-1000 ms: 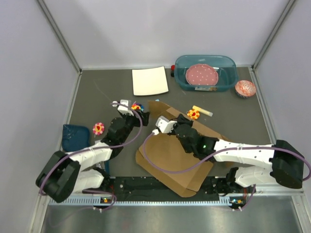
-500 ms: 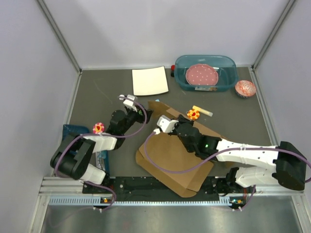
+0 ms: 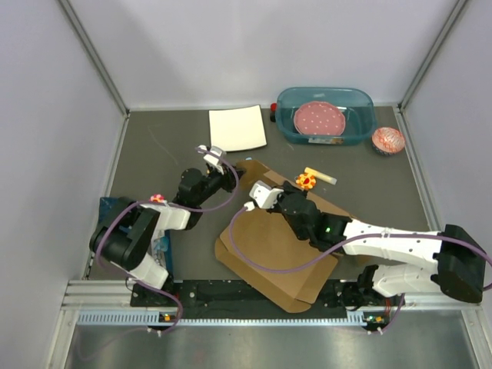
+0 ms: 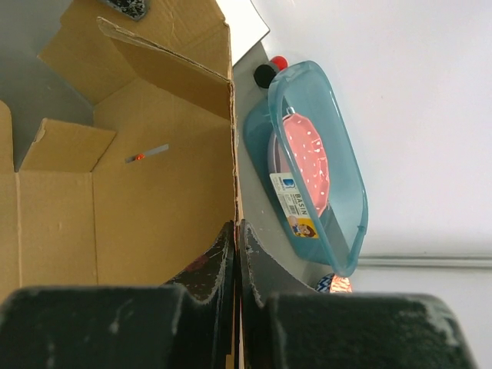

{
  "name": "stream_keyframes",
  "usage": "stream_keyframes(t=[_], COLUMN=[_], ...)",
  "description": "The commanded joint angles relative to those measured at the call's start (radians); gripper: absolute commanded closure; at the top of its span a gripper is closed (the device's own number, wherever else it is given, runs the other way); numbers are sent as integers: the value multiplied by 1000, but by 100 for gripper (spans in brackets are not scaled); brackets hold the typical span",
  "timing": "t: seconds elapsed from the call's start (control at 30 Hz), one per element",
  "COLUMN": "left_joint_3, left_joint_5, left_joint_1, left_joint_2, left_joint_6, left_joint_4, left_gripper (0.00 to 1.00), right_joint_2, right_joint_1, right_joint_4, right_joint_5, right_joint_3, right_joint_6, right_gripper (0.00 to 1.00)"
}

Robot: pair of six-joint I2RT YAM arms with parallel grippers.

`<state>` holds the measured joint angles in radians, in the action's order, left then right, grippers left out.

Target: Fold the paper box

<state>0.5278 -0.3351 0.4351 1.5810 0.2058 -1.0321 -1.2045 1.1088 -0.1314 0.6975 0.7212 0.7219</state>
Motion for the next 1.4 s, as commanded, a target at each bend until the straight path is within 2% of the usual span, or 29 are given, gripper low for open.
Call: stream_keyframes(t=[0.0, 0.07, 0.2, 0.33, 0.57, 0.8, 1.13, 1.37], left_joint_3=[6, -9, -14, 12, 47, 60, 167, 164], left_joint_5=[-36, -50, -73, -73, -27, 97, 154, 186], left_joint_1=[-4, -4, -3, 5, 13, 19, 30, 69], left_joint_2=[-58, -99, -174, -259, -371, -406, -427, -431], left_joint_6=[-25, -28, -6, 6, 78, 248, 399, 487], left_joint_4=[-25, -16, 42, 196, 346, 440, 582, 632], left_gripper=[79, 83, 100, 100, 100, 100, 100, 100], right_joint_2=[-6, -4, -10, -29, -78, -130, -139, -142], right_joint_1=[-10, -13, -15, -17, -15, 3, 8, 10], right_joint_4=[62, 62, 59, 55, 36, 26, 1, -62], right_joint_5=[-32, -30, -21, 3, 69, 155, 207, 266], right_joint_3=[11, 11, 11, 17, 46, 73, 83, 73], right_joint_6=[-56, -56, -58, -56, -41, -38, -36, 25], right_gripper=[100, 100, 100, 100, 100, 100, 100, 100])
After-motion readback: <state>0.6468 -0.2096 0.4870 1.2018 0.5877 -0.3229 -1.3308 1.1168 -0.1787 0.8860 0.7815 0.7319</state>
